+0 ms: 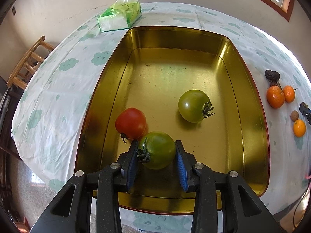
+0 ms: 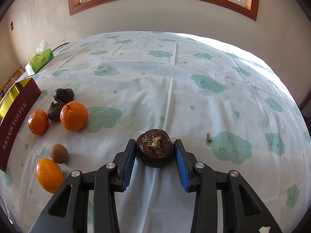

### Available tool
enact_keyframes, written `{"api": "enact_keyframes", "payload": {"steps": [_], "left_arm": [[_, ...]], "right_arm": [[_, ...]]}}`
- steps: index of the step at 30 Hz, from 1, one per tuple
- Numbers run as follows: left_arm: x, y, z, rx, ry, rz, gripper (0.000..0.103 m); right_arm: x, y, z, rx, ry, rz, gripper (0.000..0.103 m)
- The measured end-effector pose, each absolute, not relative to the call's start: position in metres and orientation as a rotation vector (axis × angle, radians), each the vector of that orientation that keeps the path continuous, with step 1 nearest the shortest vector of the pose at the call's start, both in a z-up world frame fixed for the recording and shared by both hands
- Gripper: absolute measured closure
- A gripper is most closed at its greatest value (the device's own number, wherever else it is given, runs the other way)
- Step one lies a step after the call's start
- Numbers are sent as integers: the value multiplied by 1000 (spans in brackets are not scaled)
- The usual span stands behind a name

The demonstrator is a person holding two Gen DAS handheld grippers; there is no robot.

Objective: Organize fruits
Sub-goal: 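Lower the green tomato into the tin tray and open the left tool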

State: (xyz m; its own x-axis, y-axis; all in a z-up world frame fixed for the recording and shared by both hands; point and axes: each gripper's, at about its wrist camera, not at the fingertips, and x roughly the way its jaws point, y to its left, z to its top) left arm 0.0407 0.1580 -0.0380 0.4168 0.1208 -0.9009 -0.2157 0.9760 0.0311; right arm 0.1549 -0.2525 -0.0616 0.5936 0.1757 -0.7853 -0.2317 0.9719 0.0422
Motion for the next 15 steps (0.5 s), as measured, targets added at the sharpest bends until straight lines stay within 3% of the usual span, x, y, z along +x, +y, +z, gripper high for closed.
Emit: {"api": "enact_keyframes", "payload": {"steps": [4,7,15], "left_arm": [[39,158,-36,-84,1105,218,59],[36,157,-33,-87,1087,207,46],[26,151,-22,-72,1039,187,41]], "right_arm": [[154,-253,-61,-63,917,237,68],[151,-255,-57,-67,917,228,68],[135,-248,-17,-47,861,257,68]]}}
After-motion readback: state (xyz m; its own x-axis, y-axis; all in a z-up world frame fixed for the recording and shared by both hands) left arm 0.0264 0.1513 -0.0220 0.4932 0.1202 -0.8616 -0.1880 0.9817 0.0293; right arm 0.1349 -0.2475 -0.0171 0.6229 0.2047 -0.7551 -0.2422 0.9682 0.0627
